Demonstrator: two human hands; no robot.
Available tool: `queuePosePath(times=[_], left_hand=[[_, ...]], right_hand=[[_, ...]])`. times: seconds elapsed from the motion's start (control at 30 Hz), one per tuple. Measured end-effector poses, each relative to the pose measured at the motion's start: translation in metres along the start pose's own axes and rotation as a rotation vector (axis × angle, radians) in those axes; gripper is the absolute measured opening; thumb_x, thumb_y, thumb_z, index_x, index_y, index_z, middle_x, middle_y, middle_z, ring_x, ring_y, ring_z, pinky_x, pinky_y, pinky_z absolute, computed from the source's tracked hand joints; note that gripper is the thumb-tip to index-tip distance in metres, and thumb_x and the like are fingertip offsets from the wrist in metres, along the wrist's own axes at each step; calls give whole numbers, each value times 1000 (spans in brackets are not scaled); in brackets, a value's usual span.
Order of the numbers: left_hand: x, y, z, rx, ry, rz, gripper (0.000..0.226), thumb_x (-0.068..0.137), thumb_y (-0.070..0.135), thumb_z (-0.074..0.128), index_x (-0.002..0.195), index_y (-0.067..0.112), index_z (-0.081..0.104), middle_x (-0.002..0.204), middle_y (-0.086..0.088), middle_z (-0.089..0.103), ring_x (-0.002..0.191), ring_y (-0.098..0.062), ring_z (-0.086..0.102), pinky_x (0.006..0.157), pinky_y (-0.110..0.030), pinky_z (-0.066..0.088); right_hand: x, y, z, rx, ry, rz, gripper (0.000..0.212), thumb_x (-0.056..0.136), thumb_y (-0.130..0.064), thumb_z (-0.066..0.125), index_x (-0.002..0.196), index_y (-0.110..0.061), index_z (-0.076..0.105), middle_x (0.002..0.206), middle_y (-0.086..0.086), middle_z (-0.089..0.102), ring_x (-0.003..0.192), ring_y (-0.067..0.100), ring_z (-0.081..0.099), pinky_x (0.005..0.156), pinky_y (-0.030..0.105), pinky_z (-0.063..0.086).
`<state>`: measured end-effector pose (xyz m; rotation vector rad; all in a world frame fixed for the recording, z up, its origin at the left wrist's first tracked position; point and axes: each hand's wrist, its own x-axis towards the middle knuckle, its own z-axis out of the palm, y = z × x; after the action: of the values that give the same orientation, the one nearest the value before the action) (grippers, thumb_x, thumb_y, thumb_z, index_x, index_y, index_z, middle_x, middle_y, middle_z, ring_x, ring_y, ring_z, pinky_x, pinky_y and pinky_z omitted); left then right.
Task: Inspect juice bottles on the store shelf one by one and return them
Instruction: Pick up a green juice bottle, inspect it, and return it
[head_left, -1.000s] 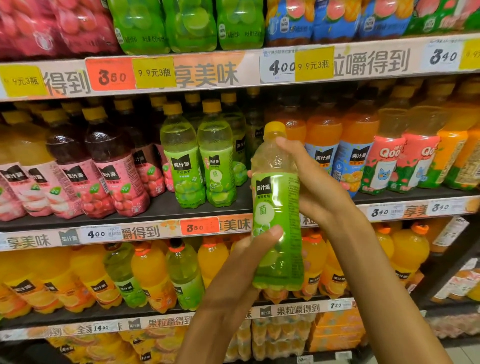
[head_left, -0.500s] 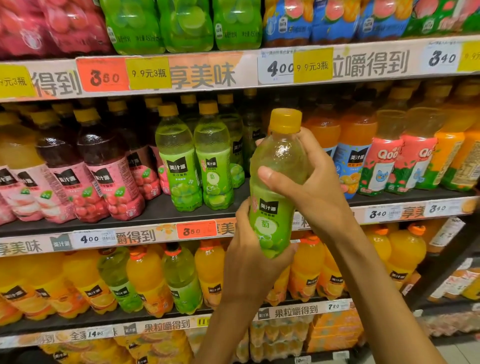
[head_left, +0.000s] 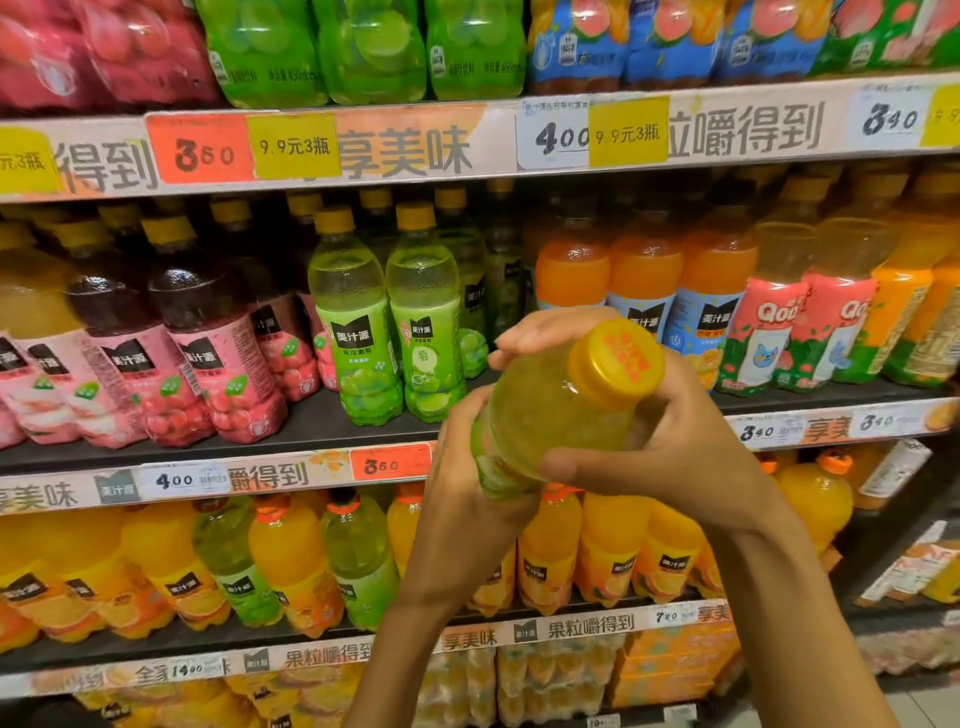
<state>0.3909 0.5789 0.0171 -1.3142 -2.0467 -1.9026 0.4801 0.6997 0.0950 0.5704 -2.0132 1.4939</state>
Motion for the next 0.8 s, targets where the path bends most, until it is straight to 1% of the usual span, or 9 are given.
queuePosePath(times=[0.1, 0.2, 0.33, 0.4, 0.53, 0.63, 0.67, 0.73, 0.8], left_hand=[[-5, 1, -2, -64, -153, -66, 77, 67, 6, 75, 114, 56, 40, 109, 12, 60, 102, -7, 60, 83, -35, 54], [-14, 2, 7, -213, -143, -137, 74, 64, 1, 76, 122, 30, 42, 111, 18, 63, 102, 0, 61, 79, -17, 51], [-18, 2, 23, -211, 11, -161, 69, 62, 32, 77, 123, 21, 47, 104, 7, 66, 96, -14, 65, 80, -34, 55], [-17, 4, 27, -217, 75, -158, 62, 62, 41, 73, 116, 17, 54, 95, 8, 69, 86, -12, 67, 72, -30, 56], [-17, 3, 21, -381, 33, -162, 33, 65, 41, 73, 92, 24, 69, 82, 7, 73, 72, -5, 68, 61, -19, 53], [-19, -1, 12, -546, -154, -248, 49, 54, 61, 80, 89, 26, 75, 82, 4, 74, 74, -8, 69, 62, -22, 54], [-20, -1, 13, -579, -190, -306, 59, 49, 65, 81, 89, 23, 75, 83, 1, 74, 76, -12, 69, 65, -26, 55], [-22, -2, 16, -631, -200, -404, 76, 42, 68, 82, 95, 15, 70, 88, -5, 74, 79, -20, 70, 69, -32, 56], [-21, -1, 17, -620, -167, -423, 83, 42, 72, 79, 101, 15, 65, 89, -4, 74, 80, -18, 70, 68, -29, 55]], right_hand=[[6, -1, -4, 78, -19, 49, 46, 75, -27, 77, 115, -12, 60, 114, 16, 64, 108, 31, 64, 88, 41, 52], [9, 2, 0, 96, 129, 63, 27, 78, -21, 67, 103, -13, 64, 102, 15, 69, 98, 34, 67, 83, 41, 55], [17, 5, 11, 55, 407, 144, 16, 77, -23, 74, 92, -19, 68, 88, 2, 72, 85, 18, 70, 73, 30, 56], [19, 6, 14, 89, 497, 213, 14, 80, -25, 72, 91, -17, 69, 80, -5, 70, 75, 7, 66, 65, 20, 51], [16, 9, 3, 156, 372, 291, 29, 80, -44, 65, 96, -21, 71, 88, -6, 70, 85, 7, 65, 72, 21, 51], [17, 14, -3, 357, 272, 330, 30, 81, -36, 62, 104, -17, 69, 107, 4, 72, 106, 22, 66, 92, 38, 54], [17, 15, -2, 431, 250, 346, 28, 84, -30, 60, 105, -13, 67, 107, 9, 72, 106, 28, 67, 93, 44, 53], [19, 17, 1, 478, 252, 351, 22, 86, -22, 56, 101, -12, 67, 98, 10, 73, 94, 28, 70, 85, 42, 57], [22, 17, 4, 438, 323, 344, 18, 84, -23, 59, 95, -15, 70, 92, 7, 74, 87, 23, 71, 76, 34, 58]])
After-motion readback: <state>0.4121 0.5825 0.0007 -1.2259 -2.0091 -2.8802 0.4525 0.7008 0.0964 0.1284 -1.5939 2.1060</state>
